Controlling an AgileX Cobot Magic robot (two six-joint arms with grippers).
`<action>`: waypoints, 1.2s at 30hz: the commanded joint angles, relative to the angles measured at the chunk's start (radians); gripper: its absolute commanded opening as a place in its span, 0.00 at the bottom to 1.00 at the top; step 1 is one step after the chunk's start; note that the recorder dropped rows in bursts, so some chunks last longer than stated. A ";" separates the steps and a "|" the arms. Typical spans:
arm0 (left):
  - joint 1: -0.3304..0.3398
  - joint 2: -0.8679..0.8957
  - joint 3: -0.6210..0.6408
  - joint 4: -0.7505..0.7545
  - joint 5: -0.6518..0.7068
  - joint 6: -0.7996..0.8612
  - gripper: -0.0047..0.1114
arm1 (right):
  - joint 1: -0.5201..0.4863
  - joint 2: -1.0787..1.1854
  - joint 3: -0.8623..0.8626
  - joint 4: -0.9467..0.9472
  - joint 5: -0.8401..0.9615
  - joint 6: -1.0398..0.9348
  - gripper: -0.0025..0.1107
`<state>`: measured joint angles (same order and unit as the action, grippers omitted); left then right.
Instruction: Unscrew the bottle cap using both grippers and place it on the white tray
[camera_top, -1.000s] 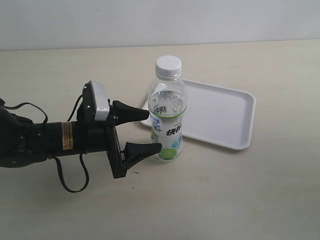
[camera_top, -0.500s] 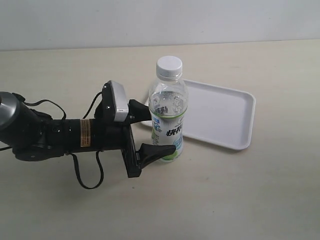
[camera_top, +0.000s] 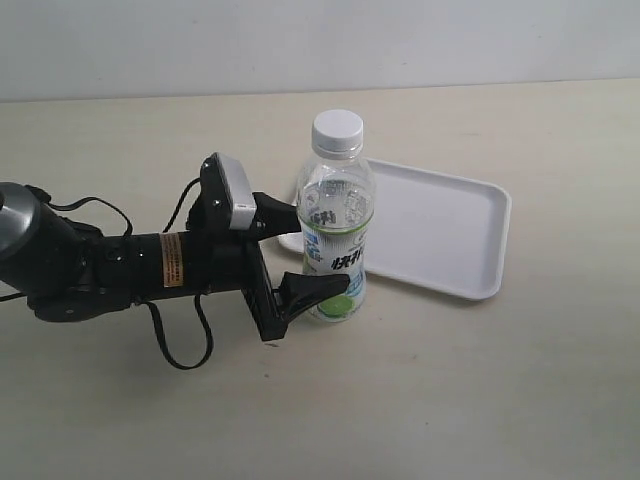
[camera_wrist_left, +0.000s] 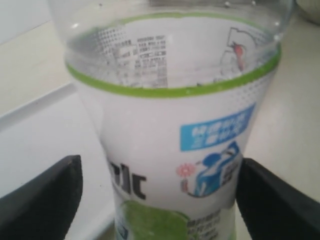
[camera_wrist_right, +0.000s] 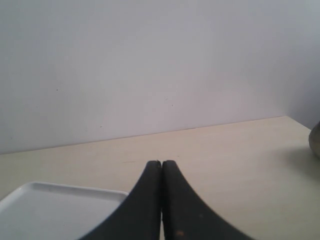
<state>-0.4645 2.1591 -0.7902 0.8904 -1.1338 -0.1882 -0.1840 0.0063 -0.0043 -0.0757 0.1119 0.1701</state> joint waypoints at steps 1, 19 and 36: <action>-0.006 0.001 -0.003 -0.074 0.003 -0.014 0.75 | 0.003 -0.006 0.004 -0.001 -0.002 -0.001 0.02; -0.072 0.001 -0.036 -0.085 0.066 -0.032 0.77 | 0.003 -0.006 0.004 -0.001 -0.002 -0.001 0.02; -0.074 0.001 -0.036 -0.099 0.101 -0.049 0.64 | 0.003 -0.006 0.004 -0.001 -0.002 -0.001 0.02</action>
<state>-0.5335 2.1607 -0.8189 0.7970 -1.0379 -0.2199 -0.1840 0.0063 -0.0043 -0.0757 0.1119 0.1701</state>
